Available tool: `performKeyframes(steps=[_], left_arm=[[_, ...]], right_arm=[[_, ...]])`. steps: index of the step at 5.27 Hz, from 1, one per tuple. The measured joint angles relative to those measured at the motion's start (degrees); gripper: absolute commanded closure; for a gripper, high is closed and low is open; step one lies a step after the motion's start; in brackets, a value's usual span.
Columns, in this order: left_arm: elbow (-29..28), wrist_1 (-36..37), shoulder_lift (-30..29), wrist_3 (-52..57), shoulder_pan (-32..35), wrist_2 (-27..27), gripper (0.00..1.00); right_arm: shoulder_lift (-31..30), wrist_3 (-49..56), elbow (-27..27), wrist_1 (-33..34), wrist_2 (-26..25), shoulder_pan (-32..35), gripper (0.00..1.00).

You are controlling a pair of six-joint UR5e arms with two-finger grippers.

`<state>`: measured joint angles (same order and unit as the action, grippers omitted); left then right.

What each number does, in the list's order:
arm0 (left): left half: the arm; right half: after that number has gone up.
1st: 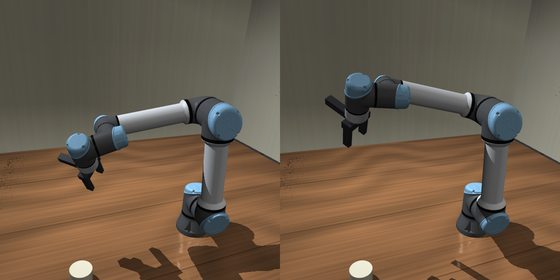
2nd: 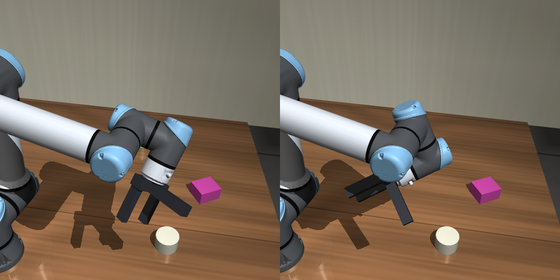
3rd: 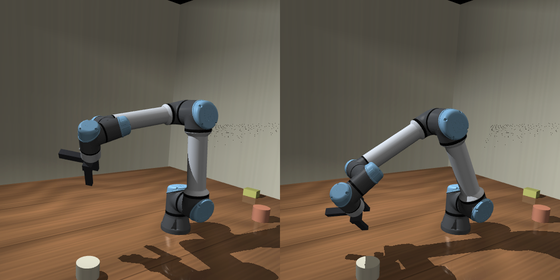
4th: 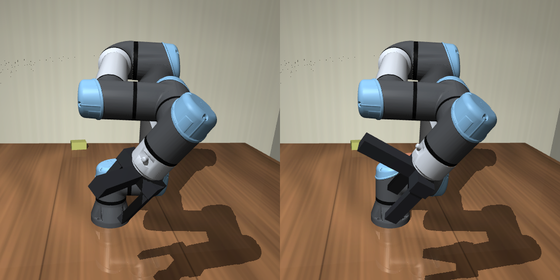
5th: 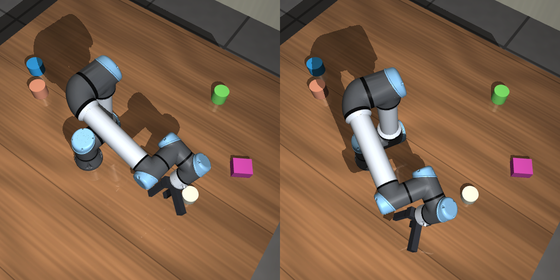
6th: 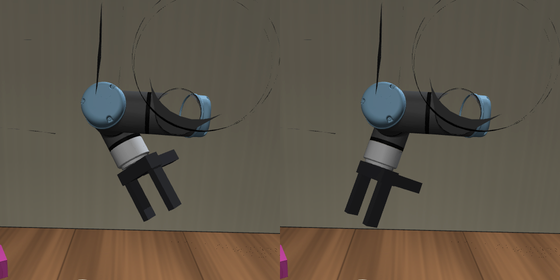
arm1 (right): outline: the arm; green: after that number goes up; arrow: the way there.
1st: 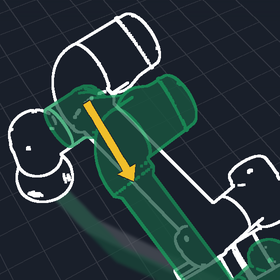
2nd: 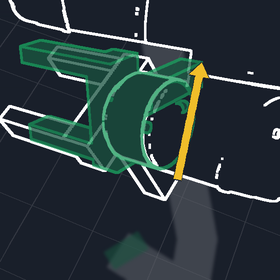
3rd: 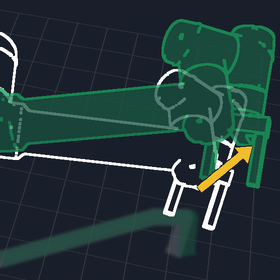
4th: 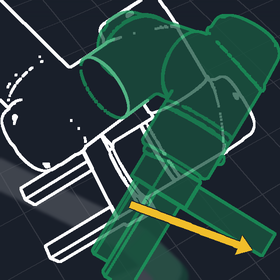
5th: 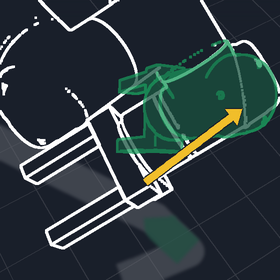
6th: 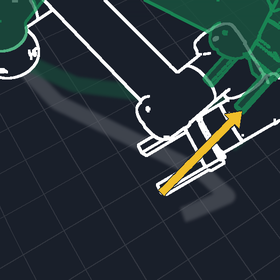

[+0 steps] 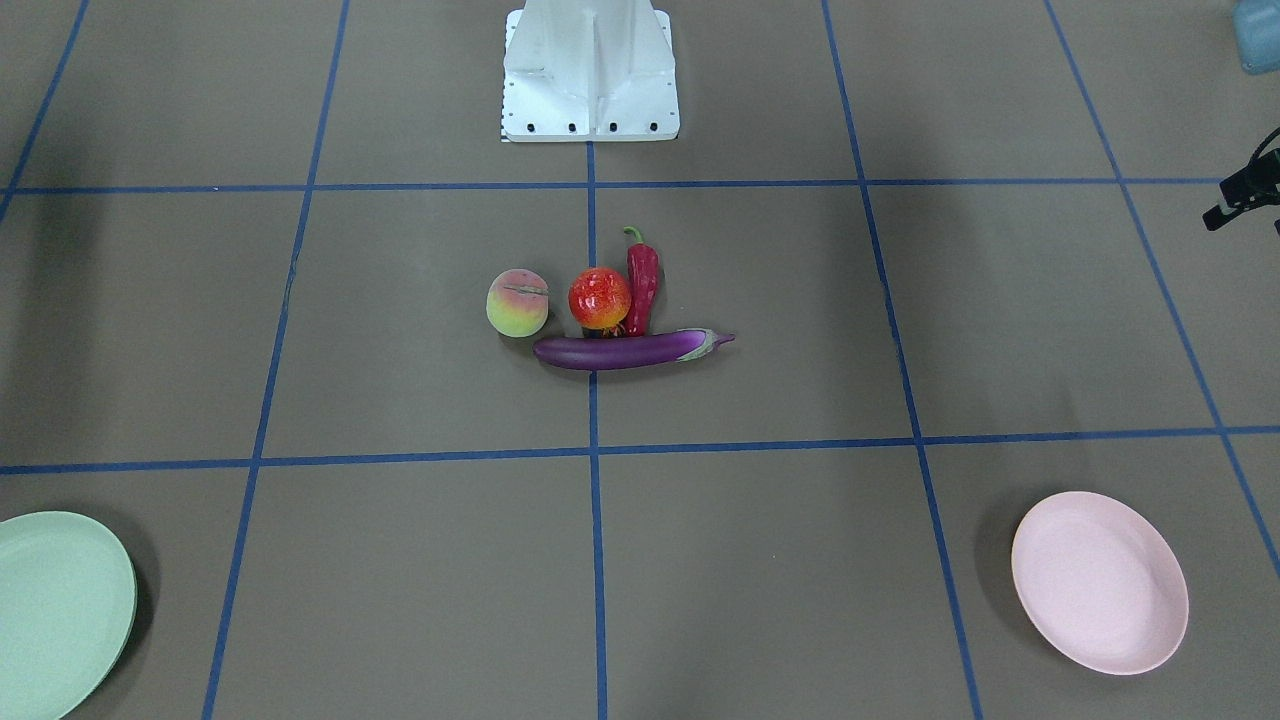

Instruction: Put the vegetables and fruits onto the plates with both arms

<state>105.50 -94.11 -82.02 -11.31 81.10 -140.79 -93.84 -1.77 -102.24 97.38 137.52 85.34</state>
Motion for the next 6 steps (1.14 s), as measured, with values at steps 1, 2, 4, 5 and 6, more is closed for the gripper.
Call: performKeyframes(steps=[1,2,4,5,6], left_arm=[[0.3,0.0,0.0,0.0,0.0,0.0,0.0],[0.6,0.0,0.1,0.1,0.0,0.0,0.0],[1.0,-0.2,0.2,0.4,0.0,-0.1,0.0],[1.1,-0.2,0.3,0.5,0.0,-0.1,0.0],[1.2,-0.2,0.2,0.5,-0.1,-0.3,0.0]], right_arm=[[0.2,0.0,0.1,0.0,0.0,0.0,0.0],[0.7,0.0,0.1,0.0,0.0,0.0,0.0],[0.8,0.2,0.7,-0.3,-0.1,-0.1,0.0],[0.7,0.3,1.1,-0.9,-0.1,-0.1,0.0],[0.7,0.3,1.2,-1.5,0.0,-0.2,0.0]])
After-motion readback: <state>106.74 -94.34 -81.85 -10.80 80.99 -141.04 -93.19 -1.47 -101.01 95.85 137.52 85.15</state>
